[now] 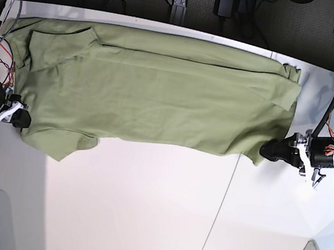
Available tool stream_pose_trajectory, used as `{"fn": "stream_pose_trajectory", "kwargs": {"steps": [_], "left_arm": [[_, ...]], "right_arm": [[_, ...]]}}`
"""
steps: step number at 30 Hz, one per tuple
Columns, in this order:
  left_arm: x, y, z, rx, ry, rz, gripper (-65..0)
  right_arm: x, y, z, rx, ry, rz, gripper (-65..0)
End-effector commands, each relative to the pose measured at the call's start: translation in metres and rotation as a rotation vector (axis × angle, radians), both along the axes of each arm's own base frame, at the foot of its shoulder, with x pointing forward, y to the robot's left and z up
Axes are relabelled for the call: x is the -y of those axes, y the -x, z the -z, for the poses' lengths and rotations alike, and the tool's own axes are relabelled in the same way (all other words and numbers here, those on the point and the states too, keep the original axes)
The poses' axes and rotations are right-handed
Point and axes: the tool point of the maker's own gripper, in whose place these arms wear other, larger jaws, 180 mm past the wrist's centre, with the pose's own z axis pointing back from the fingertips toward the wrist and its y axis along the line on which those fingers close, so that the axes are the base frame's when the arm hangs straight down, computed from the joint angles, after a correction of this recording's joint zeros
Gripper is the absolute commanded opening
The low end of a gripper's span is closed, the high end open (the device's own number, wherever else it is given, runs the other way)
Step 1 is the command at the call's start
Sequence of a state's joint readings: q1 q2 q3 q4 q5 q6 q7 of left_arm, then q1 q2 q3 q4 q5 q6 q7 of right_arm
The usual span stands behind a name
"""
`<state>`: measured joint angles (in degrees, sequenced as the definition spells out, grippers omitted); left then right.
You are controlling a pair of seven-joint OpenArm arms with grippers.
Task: Layout the t-shirt on the table in an organized manner, then fold the t-shirt properly
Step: 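Grasp the shirt's unfolded long edge with both grippers and fold it over, then release with the right gripper and regrasp the strip end with the left gripper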
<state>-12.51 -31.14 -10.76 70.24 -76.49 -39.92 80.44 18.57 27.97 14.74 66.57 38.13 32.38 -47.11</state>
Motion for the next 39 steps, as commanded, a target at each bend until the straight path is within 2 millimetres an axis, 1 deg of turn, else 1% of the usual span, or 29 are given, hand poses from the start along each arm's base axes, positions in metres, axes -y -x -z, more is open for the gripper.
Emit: {"fn": "stream_pose_trajectory", "kwargs": {"steps": [1,4,7,9,13,16,18,23,24,25,27,28,29,30,33,35,39], "left_arm": [[-0.007,-0.006,-0.020,0.057,0.007,-0.003,-65.0],[-0.016,0.009,-0.021,0.048,-0.008,0.010,-65.0],[-0.020,0.020,-0.026,0.052,-0.004,0.024,-65.0],[-0.024,0.028,-0.025,0.044,-0.033,0.036,-65.0],[-0.031,0.049,-0.017,0.003,-0.080,0.061,-65.0],[-0.033,0.064,-0.010,-0.032,-0.098,0.076,-65.0],[-0.032,0.073,-0.005,-0.051,-0.101,0.084,-65.0],[-0.028,0.098,0.012,-0.119,-0.092,0.092,-65.0],[-0.027,0.102,0.015,-0.131,-0.087,0.093,-61.4],[-0.025,0.106,0.018,-0.139,-0.082,0.093,-55.0],[-0.022,0.107,0.020,-0.143,-0.070,0.091,-40.5],[-0.020,0.107,0.020,-0.142,-0.065,0.091,-35.3],[-0.019,0.107,0.020,-0.142,-0.061,0.091,-33.1],[-0.018,0.107,0.021,-0.142,-0.059,0.090,-33.2],[-0.020,0.104,0.018,-0.131,-0.061,0.085,-33.2],[-0.024,0.099,0.012,-0.104,-0.066,0.069,-33.2],[-0.036,0.084,-0.014,-0.004,-0.090,0.030,-33.2]], "right_arm": [[0.009,-0.004,-0.022,0.058,0.008,-0.001,-65.0],[0.011,0.018,-0.030,0.061,0.007,-0.010,-65.0],[0.019,0.037,-0.037,0.076,0.017,0.008,-65.0],[0.026,0.048,-0.041,0.089,0.027,0.027,-65.0],[0.037,0.073,-0.042,0.087,0.031,0.059,-65.0],[0.040,0.091,-0.040,0.075,0.016,0.071,-65.0],[0.038,0.100,-0.037,0.057,0.011,0.058,-65.0],[0.036,0.127,-0.017,-0.021,0.019,0.050,-65.0],[0.036,0.133,-0.012,-0.038,0.019,0.050,-65.0],[0.036,0.138,-0.008,-0.052,0.019,0.050,-62.9],[0.036,0.146,-0.004,-0.072,0.021,0.050,-42.4],[0.036,0.147,-0.003,-0.075,0.022,0.050,-35.0],[0.037,0.147,-0.003,-0.075,0.027,0.052,-30.5],[0.039,0.147,-0.003,-0.074,0.032,0.056,-29.0],[0.051,0.142,-0.013,-0.032,0.036,0.100,-29.2],[0.062,0.139,-0.028,0.019,0.039,0.135,-29.2],[0.078,0.133,-0.064,0.121,0.082,0.174,-29.3]]}}
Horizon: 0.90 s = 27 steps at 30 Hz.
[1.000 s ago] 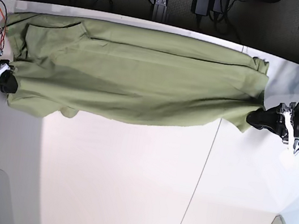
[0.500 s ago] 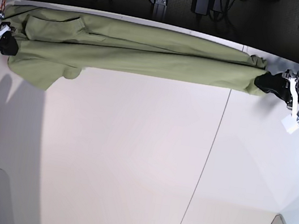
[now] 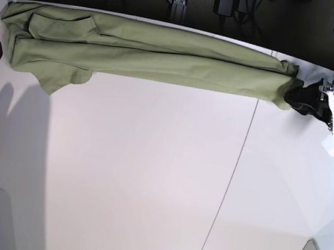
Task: Layout the t-shirt on the table in an organized manner, then fold the t-shirt properly
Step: 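Release with the right gripper and regrasp the strip end with the left gripper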
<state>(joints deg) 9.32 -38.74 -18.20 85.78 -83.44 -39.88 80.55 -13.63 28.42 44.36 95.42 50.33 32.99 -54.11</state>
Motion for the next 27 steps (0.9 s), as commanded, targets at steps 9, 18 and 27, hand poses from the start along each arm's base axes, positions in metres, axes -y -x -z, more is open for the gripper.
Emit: {"fn": "stream_pose_trajectory", "kwargs": {"steps": [9,18,27], "left_arm": [[0.033,-0.003,-0.053,0.207,-0.044,0.135,-33.9],[0.097,0.043,-0.024,0.119,0.136,0.150,-43.5],[0.111,0.028,0.065,0.027,0.041,0.048,-43.5]], "right_arm": [[-0.028,0.002,-0.025,0.027,-0.036,-0.105,-65.0],[-0.035,0.051,0.018,-0.138,-0.057,-0.099,-65.0],[-0.054,0.067,0.087,-0.262,-0.052,-0.134,-65.0]]}}
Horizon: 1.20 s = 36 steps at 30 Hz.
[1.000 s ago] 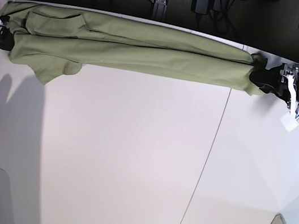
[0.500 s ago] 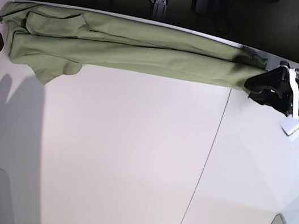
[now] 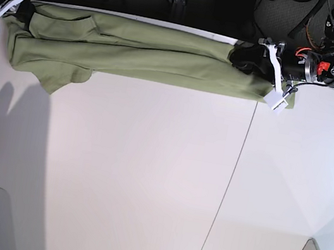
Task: Layout the t-shirt on the table in an organized manner, then fold the t-shirt properly
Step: 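Release with the right gripper and regrasp the strip end with the left gripper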
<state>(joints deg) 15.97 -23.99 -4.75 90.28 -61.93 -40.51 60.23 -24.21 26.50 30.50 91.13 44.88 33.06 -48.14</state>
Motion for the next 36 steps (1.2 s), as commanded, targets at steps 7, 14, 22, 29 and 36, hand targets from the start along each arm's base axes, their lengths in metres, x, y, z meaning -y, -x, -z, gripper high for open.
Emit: {"fn": "stream_pose_trajectory", "kwargs": {"steps": [7,14,22,29,36], "left_arm": [[-0.012,-0.041,0.012,0.042,-0.100,0.009,-43.5],[-0.015,-0.072,-0.003,0.112,-0.118,0.006,-43.5],[-0.008,-0.091,-0.027,0.140,-0.061,0.022,-43.5],[0.004,-0.095,-0.052,0.204,-0.055,0.074,-43.5],[0.008,-0.096,-0.060,0.235,-0.055,0.088,-43.5]], "right_arm": [[-0.016,-0.041,0.011,0.032,-0.039,-0.043,-65.0],[-0.014,-0.083,-0.011,0.115,-0.032,-0.048,-65.0],[-0.019,-0.090,-0.036,0.159,-0.050,-0.077,-65.0],[-0.015,-0.108,-0.090,0.312,0.003,-0.096,-65.0],[0.012,-0.148,-0.131,0.481,0.082,-0.013,-44.1]]}}
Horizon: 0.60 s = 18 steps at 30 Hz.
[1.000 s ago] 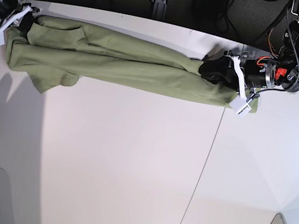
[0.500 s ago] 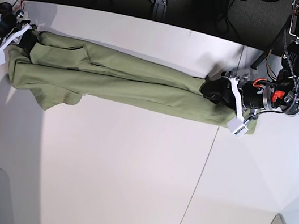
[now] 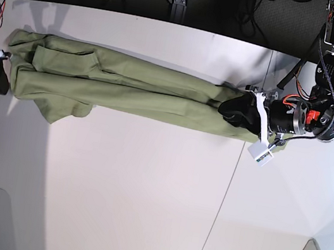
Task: Layout the t-shirt on the table in an organized manner, then fold the t-shirt properly
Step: 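Release with the right gripper and regrasp the strip end with the left gripper, then grasp the strip end with the right gripper, left gripper holding the other end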
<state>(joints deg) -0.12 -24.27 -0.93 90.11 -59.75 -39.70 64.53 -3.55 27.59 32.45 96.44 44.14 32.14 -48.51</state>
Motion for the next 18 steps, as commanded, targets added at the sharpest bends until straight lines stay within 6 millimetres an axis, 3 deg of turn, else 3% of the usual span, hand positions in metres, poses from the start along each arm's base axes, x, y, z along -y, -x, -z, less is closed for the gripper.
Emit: {"fn": "stream_pose_trajectory", "kwargs": {"steps": [1,3,5,9,14,18], "left_arm": [[-0.001,-0.009,-0.014,0.045,0.021,-0.002,-43.5],[-0.001,-0.009,-0.014,0.045,0.020,-0.002,-43.5],[-0.001,-0.009,-0.013,0.045,0.019,-0.002,-43.5],[-0.001,-0.007,-0.012,0.039,0.019,-0.002,-43.5],[0.000,-0.008,-0.013,0.048,0.026,-0.007,-43.5],[-0.001,-0.008,-0.012,0.047,0.020,-0.007,-43.5]], "right_arm": [[0.006,-0.014,-0.018,0.063,0.007,0.007,-39.1],[0.009,-0.030,-0.016,0.065,-0.017,0.020,-33.6],[0.008,-0.048,-0.008,0.046,-0.047,0.022,-33.3],[-0.001,-0.070,0.030,-0.075,-0.056,0.001,-33.3],[-0.025,-0.073,0.068,-0.201,-0.072,-0.064,-33.3],[-0.043,-0.063,0.084,-0.260,-0.048,-0.127,-35.1]]}}
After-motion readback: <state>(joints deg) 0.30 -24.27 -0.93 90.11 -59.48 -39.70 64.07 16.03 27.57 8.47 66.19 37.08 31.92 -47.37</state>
